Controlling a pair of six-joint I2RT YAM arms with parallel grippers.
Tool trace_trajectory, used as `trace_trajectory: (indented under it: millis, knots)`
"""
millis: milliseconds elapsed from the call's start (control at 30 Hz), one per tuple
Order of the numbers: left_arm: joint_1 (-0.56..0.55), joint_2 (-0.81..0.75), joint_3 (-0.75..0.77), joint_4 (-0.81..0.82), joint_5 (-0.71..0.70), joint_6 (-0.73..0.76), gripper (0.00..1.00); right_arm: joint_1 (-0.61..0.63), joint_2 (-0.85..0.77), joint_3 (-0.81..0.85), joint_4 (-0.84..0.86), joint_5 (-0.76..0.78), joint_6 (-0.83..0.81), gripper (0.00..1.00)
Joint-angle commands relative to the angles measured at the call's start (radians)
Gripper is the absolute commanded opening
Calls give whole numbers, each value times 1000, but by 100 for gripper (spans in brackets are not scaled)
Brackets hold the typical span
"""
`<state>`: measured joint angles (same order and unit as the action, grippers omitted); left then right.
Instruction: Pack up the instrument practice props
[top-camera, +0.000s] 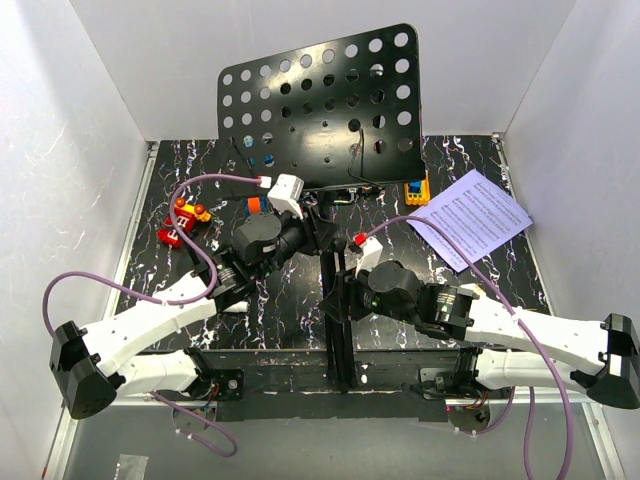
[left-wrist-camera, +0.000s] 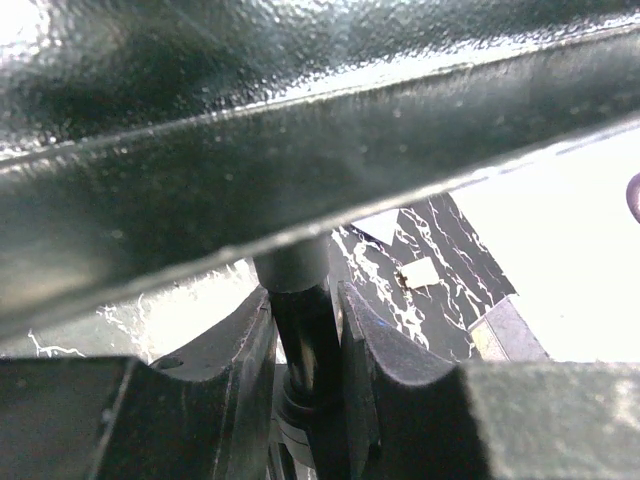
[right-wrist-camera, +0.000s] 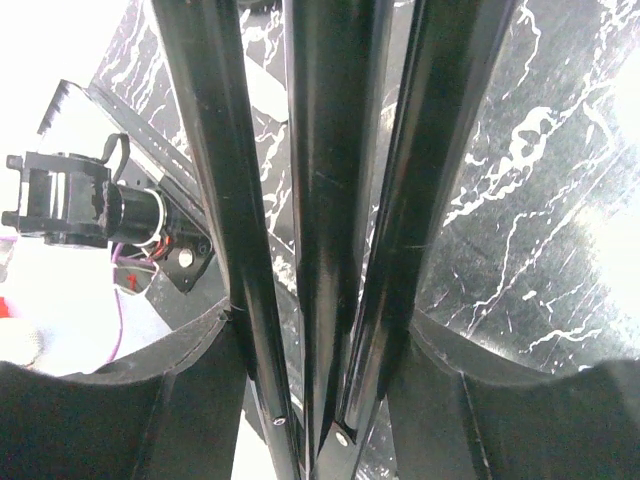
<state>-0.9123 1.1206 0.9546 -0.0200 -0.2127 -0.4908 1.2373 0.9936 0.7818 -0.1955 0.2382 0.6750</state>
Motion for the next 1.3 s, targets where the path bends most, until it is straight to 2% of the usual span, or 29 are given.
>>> trace_trajectory:
  millis: [0,233,500,1267]
  knots:
    - [4,16,-34,46,-73,80,0,24,-61,76,219,-112,64,1]
    - [0,36,-96,58,-80,43,0,18,-59,54,199,-123,89,1]
    - [0,99,-122,97,-83,63,0,-62,-21,-49,286,-183,120,1]
    - [10,473,-66,265,-143,153,0,-312,134,-144,467,-424,152,1]
